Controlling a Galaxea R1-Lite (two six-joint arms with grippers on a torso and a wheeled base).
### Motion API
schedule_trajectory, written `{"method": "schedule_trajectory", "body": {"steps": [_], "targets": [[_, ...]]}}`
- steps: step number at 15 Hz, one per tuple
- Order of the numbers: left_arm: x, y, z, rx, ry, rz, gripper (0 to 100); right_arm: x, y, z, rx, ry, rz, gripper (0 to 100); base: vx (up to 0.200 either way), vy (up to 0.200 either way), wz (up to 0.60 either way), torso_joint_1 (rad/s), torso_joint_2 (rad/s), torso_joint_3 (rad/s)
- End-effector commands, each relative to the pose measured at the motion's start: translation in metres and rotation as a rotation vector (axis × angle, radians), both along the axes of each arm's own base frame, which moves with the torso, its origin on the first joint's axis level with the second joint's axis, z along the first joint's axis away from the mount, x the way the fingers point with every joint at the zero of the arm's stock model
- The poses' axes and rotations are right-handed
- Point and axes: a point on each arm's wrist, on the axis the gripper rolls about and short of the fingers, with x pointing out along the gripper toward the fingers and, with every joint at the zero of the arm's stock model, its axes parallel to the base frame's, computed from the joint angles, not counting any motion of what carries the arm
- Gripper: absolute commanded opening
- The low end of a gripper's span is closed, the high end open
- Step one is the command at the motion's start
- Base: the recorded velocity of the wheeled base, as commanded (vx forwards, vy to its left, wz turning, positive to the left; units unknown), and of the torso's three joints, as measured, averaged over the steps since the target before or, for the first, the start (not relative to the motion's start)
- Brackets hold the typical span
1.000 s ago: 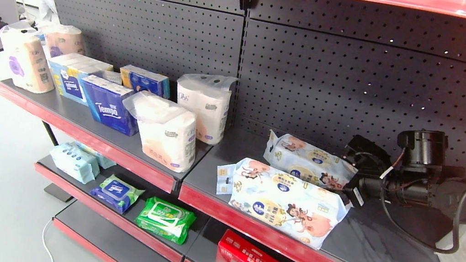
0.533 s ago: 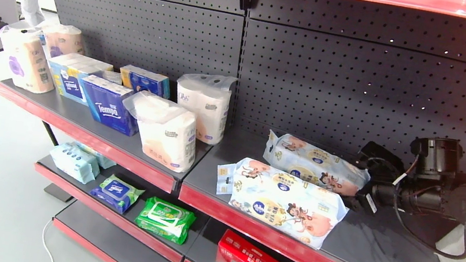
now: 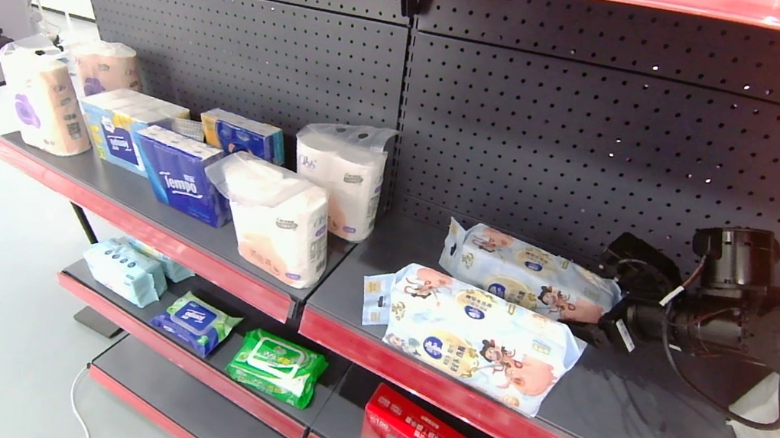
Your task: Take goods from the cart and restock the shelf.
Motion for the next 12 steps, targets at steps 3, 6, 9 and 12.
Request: {"method": "schedule_trajectory", "body": {"steps": [3, 6, 9, 12], "targets": [[0.0001, 0.0000, 0.0001, -0.001, 0.001, 0.000, 100, 0.0020, 0.0000, 0.0011, -0.005, -0.006, -0.011, 100, 0.000, 0.000, 0.00, 0.000, 0.00, 0.000], [0.0001, 0.0000, 0.0001, -0.001, 0.001, 0.000, 100, 0.0050, 0.0001, 0.0006, -0.010, -0.013, -0.030, 100, 0.000, 0.000, 0.00, 0.000, 0.00, 0.000], [0.0001, 0.0000, 0.0001, -0.001, 0.001, 0.000, 100, 0.0045, 0.0001, -0.0002, -0.010, -0.009, -0.034, 100, 0.000, 0.000, 0.00, 0.000, 0.00, 0.000], [0.0001, 0.0000, 0.0001, -0.001, 0.001, 0.000, 100, -0.0042, -0.0048, 0.0017, -0.006, -0.002, -0.047, 100, 0.000, 0.000, 0.00, 0.000, 0.00, 0.000]]}}
